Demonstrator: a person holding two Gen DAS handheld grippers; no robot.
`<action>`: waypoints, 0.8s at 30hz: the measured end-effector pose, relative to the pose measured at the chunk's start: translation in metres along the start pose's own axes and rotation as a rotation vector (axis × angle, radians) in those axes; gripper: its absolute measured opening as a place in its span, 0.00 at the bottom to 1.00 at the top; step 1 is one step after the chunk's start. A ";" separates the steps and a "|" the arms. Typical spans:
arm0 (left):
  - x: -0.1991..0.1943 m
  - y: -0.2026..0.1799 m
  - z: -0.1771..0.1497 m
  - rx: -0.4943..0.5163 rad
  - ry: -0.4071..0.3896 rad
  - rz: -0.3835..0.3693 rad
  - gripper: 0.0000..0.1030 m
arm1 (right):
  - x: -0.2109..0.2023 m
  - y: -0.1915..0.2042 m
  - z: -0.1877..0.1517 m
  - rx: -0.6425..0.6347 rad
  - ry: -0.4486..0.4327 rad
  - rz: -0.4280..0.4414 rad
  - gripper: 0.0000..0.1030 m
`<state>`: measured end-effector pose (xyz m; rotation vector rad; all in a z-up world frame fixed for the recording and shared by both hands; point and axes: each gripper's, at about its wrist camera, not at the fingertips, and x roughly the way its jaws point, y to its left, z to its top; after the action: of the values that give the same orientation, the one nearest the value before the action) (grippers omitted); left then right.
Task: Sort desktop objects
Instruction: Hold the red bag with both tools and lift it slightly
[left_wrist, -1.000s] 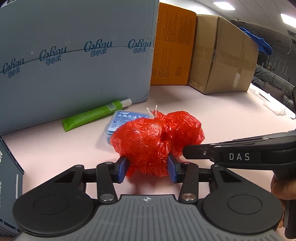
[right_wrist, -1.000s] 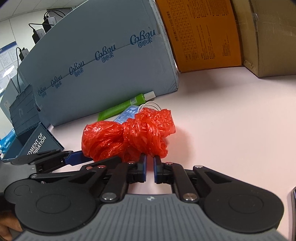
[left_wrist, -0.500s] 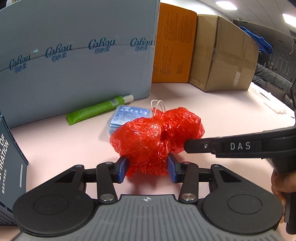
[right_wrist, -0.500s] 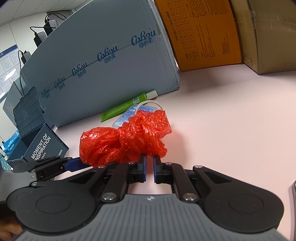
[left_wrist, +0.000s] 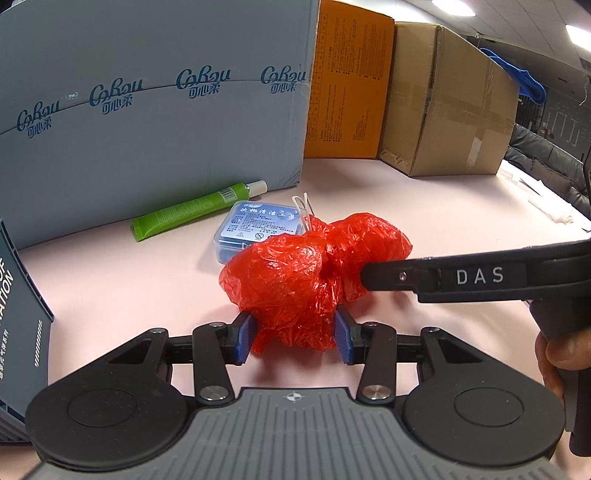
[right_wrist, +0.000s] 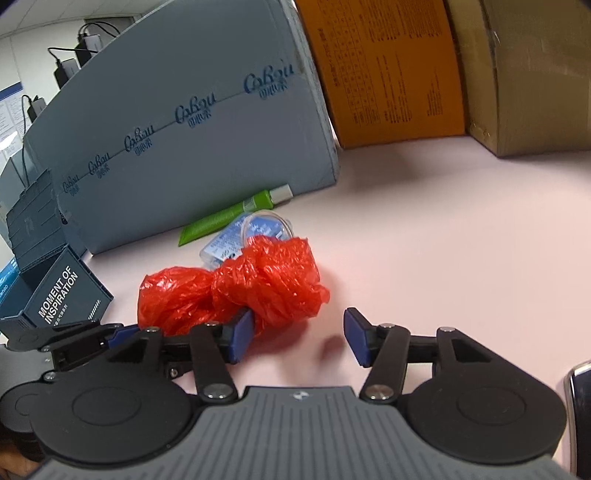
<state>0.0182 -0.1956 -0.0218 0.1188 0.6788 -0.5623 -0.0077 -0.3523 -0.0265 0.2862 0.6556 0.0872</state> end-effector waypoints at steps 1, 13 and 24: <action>0.000 0.000 0.000 -0.001 0.000 0.000 0.38 | 0.000 0.001 0.001 -0.010 -0.007 0.005 0.59; 0.002 0.003 0.000 -0.015 0.001 -0.004 0.38 | 0.004 0.001 0.004 -0.080 -0.076 0.038 0.78; 0.001 0.001 0.001 -0.009 0.000 0.005 0.38 | 0.007 0.003 0.005 -0.041 -0.013 0.079 0.33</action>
<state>0.0194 -0.1957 -0.0219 0.1119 0.6807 -0.5542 0.0007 -0.3499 -0.0259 0.2728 0.6284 0.1745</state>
